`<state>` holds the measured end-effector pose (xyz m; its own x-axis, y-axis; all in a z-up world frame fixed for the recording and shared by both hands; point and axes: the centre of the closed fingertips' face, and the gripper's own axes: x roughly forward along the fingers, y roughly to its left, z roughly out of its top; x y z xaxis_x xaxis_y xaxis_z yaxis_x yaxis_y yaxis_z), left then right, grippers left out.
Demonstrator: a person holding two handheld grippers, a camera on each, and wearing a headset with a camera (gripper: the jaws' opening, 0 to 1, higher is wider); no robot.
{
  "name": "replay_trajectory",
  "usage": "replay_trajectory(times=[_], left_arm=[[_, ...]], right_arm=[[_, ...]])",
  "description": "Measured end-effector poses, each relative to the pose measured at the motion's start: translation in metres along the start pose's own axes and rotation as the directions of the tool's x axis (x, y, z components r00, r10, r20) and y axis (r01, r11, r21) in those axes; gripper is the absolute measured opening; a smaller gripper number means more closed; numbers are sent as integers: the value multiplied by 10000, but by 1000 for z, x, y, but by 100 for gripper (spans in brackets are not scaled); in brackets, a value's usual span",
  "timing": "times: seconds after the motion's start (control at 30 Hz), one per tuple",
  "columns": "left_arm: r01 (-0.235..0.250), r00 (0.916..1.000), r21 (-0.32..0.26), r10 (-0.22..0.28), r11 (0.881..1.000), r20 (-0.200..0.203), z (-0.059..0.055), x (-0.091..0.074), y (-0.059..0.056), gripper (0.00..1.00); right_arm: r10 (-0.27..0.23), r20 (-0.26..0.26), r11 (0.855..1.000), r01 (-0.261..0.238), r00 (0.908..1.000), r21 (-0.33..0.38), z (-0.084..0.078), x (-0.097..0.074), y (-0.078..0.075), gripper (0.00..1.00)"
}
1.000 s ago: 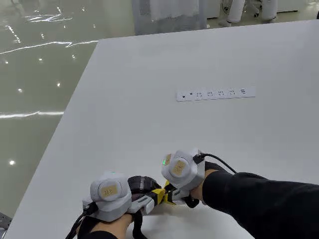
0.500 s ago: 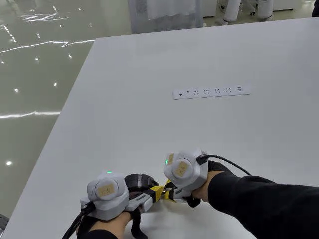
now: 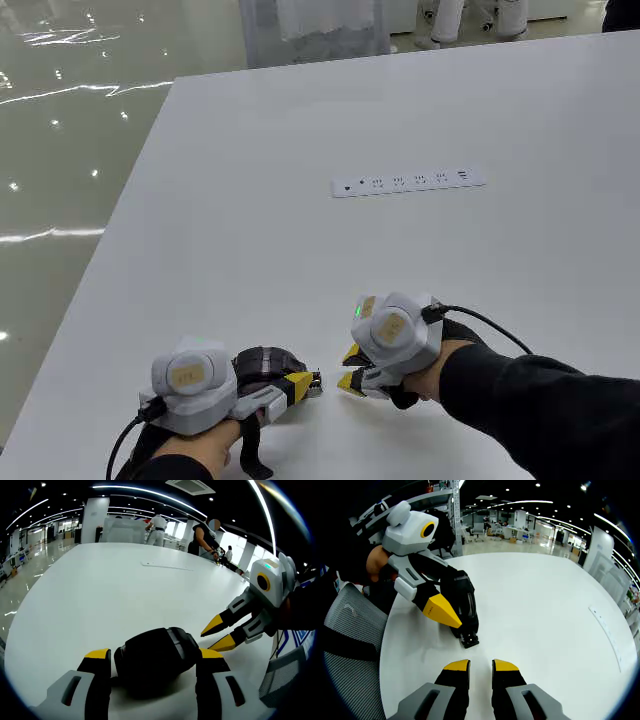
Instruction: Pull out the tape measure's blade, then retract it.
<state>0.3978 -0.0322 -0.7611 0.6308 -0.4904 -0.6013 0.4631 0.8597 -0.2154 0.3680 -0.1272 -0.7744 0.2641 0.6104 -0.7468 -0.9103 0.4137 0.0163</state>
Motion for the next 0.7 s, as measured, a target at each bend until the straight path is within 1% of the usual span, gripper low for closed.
replay_trajectory(times=[0.1,0.17,0.27,0.33,0.37,0.43,0.47,0.53,0.6,0.63,0.67,0.7], left_arm=[[172,9997,18,-172,9999,197,4,-5,3,67],[261,9996,57,-262,9996,104,2,-8,5,71],[480,9988,399,-480,9980,-28,-1,-13,6,78],[640,9979,640,-636,9959,-80,-2,-16,6,81],[824,9966,727,-821,9939,-62,-2,-16,5,83],[993,9951,923,-993,9908,-45,-1,-20,4,87],[990,9950,982,-994,9902,-15,0,-21,5,89],[1150,9933,1115,-1151,9871,-49,2,-24,5,95],[1204,9926,1236,-1217,9850,36,4,-27,9,98],[1267,9916,1264,-1292,9839,115,6,-28,9,99],[1539,9873,1290,-1578,9796,199,8,-30,7,99],[1884,9806,1241,-1936,9742,314,10,-32,2,99]], right_arm=[[-234,183,9990,227,9996,374,-5,-9,-4,15],[-334,248,9985,323,9991,450,-10,-18,-5,15],[-486,324,9964,462,9983,707,-20,-31,-5,18],[-672,363,9951,643,9971,746,-28,-41,-7,18],[-763,387,9938,729,9963,834,-31,-45,-8,19],[-989,201,9913,967,9949,893,-42,-54,-11,21],[-1059,168,9903,1039,9942,924,-47,-59,-11,22],[-1187,158,9867,1161,9928,1135,-55,-70,-11,23],[-1389,225,9798,1341,9900,1484,-63,-80,-14,25],[-1496,309,9762,1427,9883,1632,-66,-84,-15,26],[-1628,384,9687,1523,9859,1959,-71,-89,-17,26],[-1683,385,9639,1562,9850,2158,-74,-92,-18,27]])
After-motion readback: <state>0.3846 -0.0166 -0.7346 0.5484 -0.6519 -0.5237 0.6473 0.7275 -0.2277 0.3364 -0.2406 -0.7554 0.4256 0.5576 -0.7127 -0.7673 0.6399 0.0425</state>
